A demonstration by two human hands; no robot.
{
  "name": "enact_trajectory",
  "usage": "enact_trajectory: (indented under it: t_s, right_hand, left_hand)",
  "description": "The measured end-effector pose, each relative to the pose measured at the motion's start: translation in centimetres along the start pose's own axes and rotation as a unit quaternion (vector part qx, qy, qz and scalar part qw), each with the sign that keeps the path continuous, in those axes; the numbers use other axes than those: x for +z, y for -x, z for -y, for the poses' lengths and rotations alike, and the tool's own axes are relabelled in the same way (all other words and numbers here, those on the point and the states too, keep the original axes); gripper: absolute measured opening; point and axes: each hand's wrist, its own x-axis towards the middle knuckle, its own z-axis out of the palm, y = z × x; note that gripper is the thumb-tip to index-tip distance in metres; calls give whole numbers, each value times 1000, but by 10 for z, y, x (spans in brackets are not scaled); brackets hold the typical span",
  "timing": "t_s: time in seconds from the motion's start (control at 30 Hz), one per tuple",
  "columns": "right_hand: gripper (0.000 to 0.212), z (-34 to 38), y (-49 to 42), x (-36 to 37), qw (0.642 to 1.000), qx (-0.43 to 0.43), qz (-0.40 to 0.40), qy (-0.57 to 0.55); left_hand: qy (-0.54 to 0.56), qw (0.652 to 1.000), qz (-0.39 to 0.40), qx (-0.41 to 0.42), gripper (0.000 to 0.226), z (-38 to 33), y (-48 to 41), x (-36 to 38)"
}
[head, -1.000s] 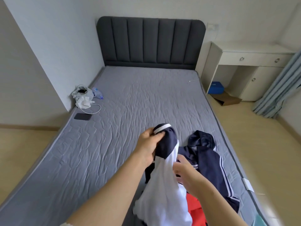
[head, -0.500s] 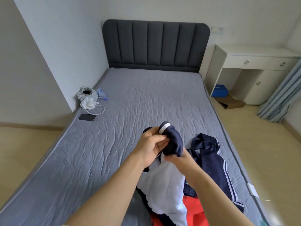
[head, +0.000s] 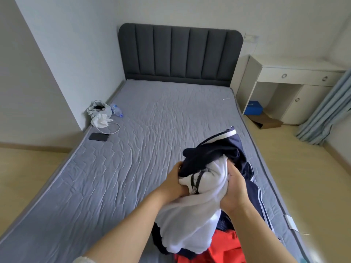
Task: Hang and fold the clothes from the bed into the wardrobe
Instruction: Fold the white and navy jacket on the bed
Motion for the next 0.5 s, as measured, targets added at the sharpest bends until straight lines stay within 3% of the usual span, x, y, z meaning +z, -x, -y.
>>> enact_trajectory:
  t_s: [0.07, 0.17, 0.23, 0.33, 0.4, 0.43, 0.5]
  right_hand:
    - [33, 0, 2, 3, 999, -18, 32, -23]
    - [33, 1, 5, 6, 999, -32, 30, -21]
    - [33, 0, 6, 1, 998, -44, -46, 3]
    - [22, -8, 3, -8, 981, -4, -186, 57]
    - [12, -17, -1, -11, 956, 27, -253, 149]
    - [23, -23, -4, -12, 934, 29, -289, 207]
    - [70, -34, -6, -13, 871, -19, -348, 347]
  left_hand:
    - [-19, 999, 25, -25, 64, -1, 1, -1]
    - [-17, 996, -63, -59, 25, 0, -1, -4]
    - [63, 988, -132, -51, 8, 0, -2, -7]
    - [244, 943, -227, -20, 19, 0, 4, -16]
    - [305, 921, -241, 13, 24, -3, 9, -25]
    - [321, 917, -233, 30, 27, -5, 11, -29]
    - [323, 923, -201, 59, 32, -7, 17, -36]
